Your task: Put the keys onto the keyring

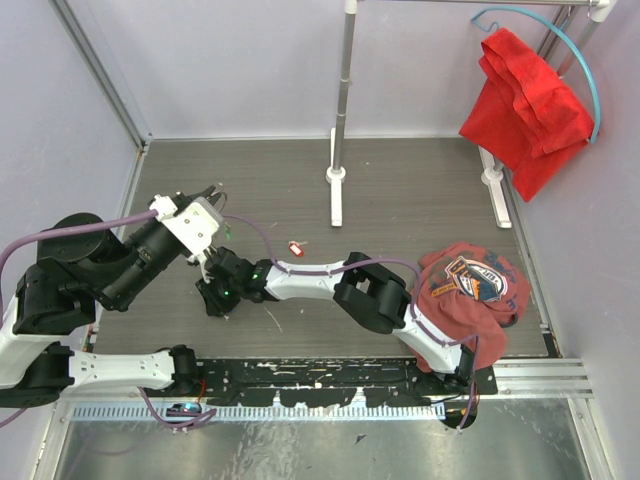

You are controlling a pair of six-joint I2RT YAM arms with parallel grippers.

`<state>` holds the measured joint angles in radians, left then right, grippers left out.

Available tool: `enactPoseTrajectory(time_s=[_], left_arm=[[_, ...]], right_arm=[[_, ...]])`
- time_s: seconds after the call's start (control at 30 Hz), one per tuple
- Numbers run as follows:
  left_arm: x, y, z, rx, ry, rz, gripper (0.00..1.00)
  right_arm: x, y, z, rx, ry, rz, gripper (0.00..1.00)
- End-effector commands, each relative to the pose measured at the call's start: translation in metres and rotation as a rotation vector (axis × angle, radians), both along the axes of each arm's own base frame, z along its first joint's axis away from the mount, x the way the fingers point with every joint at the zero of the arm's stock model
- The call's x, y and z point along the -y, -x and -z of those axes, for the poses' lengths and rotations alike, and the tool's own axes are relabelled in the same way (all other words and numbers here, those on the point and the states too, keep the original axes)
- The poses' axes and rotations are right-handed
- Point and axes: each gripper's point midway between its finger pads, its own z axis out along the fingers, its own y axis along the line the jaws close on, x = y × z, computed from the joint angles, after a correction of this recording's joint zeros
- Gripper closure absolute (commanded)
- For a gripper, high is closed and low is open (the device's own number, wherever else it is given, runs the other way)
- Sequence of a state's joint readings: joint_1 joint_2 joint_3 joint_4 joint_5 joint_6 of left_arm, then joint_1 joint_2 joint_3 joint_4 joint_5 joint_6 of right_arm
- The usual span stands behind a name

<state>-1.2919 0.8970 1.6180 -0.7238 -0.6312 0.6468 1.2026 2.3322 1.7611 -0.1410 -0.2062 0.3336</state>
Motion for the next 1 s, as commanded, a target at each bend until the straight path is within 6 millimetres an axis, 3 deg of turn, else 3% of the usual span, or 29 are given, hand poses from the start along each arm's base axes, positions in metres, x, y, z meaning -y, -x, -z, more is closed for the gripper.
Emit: enactPoseTrajectory(time_s=[0.0, 0.2, 0.33, 0.53, 0.73, 0.97], left_arm=[[-0.004, -0.001, -0.010, 0.022, 0.039, -0.014, 1.00], [-0.005, -0.001, -0.010, 0.023, 0.039, -0.015, 1.00], [-0.005, -0.001, -0.009, 0.023, 0.036, -0.016, 1.00], [-0.006, -0.002, -0.007, 0.021, 0.024, -0.026, 1.00], [-0.001, -0.001, 0.000, 0.011, -0.001, -0.004, 1.00], [0.016, 0.001, 0.008, -0.014, -0.010, 0.040, 1.00]], right_arm=[[-0.009, -0.002, -0.048, 0.058, -0.088, -0.009, 0.72], [-0.008, -0.003, -0.045, 0.062, -0.079, -0.002, 0.81], [-0.008, -0.004, -0.047, 0.065, -0.079, 0.001, 0.95], [0.005, -0.004, -0.074, 0.098, -0.104, 0.011, 0.99], [0.060, 0.001, -0.118, 0.105, -0.171, 0.048, 1.00], [0.163, -0.015, -0.181, 0.264, -0.179, 0.163, 1.00]])
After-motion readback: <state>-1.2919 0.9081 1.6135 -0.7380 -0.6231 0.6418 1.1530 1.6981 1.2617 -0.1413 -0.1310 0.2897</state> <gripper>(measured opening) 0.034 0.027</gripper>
